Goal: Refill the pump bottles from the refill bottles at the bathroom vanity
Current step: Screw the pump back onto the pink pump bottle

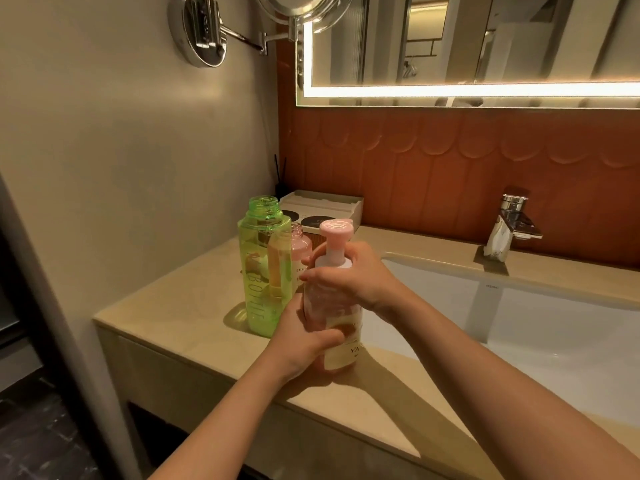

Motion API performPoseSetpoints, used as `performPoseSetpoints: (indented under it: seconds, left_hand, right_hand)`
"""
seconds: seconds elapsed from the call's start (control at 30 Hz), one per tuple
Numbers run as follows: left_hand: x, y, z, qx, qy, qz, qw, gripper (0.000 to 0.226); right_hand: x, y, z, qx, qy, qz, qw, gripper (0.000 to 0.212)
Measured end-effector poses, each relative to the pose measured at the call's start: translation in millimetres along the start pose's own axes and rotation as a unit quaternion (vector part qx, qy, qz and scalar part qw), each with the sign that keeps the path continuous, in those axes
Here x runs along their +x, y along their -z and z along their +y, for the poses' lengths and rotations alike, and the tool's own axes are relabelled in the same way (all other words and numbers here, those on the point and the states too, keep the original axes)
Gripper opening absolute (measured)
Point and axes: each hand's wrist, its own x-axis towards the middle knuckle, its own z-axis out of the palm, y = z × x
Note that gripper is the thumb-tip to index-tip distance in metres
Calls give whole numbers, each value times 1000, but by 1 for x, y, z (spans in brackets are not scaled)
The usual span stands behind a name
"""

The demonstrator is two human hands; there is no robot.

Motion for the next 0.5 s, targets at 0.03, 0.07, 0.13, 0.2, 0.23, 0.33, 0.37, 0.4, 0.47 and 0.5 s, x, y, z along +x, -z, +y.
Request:
performPoseSetpoints:
  seconds: [0.03,0.07,0.13,0.2,0.23,0.33,0.37,0.4,0.47,0.5]
  left_hand:
    - [0,0,-1,2,-1,8,1000,58]
    - [-1,-2,-2,1,-5,10,1000,63]
    - [-2,-5,-1,9,-20,14,1000,70]
    - [-3,-8,4,23,-44,22,999,72]
    - [-4,-10,7,30,-54,27,998,71]
    - [-7,-14,11,37,-57,39,997,69]
    - [-10,-15,12,34,-51,48,997,72]
    - [-13,-17,13,28,-42,61,997,77]
    - [-20,-22,13,8,-21,86,996,88]
    - [-23,-24,12,-1,-11,96,995,87]
  right_hand:
    - [-1,-5,1,-11,-7,40,999,10]
    - [-2,-10,3,-16,-10,71,997,9]
    - [-4,-18,4,-30,-5,113,993,10]
    - [-4,-22,7,-68,13,158,985,16]
    - [-4,-24,7,-83,19,179,980,18]
    - [-9,-28,5,-155,28,241,958,19]
    - [-12,-30,3,-183,30,255,949,21]
    - [-15,-31,2,-205,31,260,943,24]
    - [-19,-29,-1,-221,23,242,945,29]
    - [-20,-28,-2,-220,18,221,950,30]
